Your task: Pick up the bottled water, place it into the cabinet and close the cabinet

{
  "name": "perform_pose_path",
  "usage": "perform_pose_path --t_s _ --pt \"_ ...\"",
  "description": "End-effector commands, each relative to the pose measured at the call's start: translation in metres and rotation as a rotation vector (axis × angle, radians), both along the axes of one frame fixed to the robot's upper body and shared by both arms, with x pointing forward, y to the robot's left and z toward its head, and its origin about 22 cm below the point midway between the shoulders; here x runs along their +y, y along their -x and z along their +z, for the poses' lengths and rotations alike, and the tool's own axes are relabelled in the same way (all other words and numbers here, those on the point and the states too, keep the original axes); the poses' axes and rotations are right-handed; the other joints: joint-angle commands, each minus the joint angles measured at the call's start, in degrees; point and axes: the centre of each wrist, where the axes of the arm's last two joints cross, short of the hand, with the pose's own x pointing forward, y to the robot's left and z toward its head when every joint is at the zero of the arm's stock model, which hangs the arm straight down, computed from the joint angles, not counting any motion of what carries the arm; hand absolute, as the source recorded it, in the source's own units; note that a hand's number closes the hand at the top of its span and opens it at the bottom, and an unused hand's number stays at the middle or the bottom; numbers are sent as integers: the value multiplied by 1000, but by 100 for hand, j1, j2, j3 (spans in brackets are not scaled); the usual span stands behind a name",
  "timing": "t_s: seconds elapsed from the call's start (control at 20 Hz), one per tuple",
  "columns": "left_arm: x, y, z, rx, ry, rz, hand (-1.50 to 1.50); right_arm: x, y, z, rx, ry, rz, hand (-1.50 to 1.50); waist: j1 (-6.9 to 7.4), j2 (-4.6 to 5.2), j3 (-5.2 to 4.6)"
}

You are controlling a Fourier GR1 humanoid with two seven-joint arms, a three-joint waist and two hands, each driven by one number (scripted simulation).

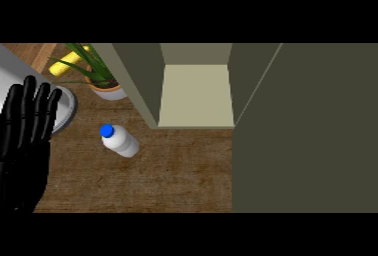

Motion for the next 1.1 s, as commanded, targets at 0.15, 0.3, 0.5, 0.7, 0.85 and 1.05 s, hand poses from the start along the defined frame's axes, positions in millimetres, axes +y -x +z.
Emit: perform_pose_path --t_s 0.15,0.3,0.5,0.7,0.85,1.05 --pt "-9 -1 -1 19 -13 -512 -150 -5 16 -2 46 -30 -12 -150 -156 -159 -15" --pt "-31 5 -32 258 29 -787 -150 21 21 -17 160 -139 175 -150 -277 -100 -9" --pt "3 26 -27 351 59 -920 -150 8 49 -10 203 -149 198 -150 -97 -202 -6" --pt "44 27 -3 370 69 -967 -150 -3 65 10 215 -156 209 -150 -17 -156 -6" --pt "62 36 23 375 55 -969 -150 -10 92 13 216 -164 201 -150 -32 -163 0" --pt "66 48 46 398 71 -983 -150 -19 107 34 230 -157 236 -150 -24 -164 0"
